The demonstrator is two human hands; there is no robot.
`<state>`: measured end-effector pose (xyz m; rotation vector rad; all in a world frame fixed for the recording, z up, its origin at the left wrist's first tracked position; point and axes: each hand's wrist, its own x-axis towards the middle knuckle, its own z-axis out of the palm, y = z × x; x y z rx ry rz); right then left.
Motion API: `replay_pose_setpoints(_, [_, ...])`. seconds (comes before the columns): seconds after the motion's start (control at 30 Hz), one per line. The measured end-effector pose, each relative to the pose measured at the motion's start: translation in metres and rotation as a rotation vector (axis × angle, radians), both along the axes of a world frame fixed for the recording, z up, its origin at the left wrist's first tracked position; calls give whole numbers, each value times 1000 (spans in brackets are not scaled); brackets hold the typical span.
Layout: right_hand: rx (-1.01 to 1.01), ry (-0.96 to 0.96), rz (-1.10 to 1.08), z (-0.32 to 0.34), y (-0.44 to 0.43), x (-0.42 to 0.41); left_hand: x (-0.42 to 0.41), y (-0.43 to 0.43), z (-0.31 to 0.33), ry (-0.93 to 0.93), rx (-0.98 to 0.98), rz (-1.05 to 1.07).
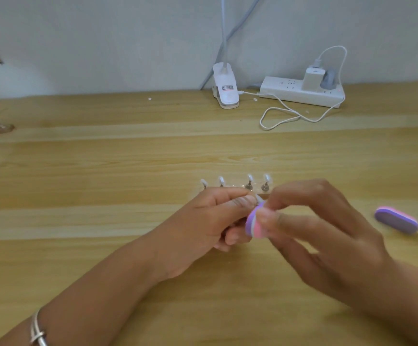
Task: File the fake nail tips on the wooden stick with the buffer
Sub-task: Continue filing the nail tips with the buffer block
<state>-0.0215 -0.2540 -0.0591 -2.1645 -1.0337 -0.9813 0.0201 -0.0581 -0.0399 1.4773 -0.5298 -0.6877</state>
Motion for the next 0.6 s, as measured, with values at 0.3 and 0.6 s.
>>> replay_pose_setpoints(0.3, [36, 27, -176, 2, -3, 7, 4, -3, 0, 10, 34, 164])
replay_pose_setpoints(0.6, [-452, 398, 234, 5, 8, -16, 4, -5, 0, -219, 14, 403])
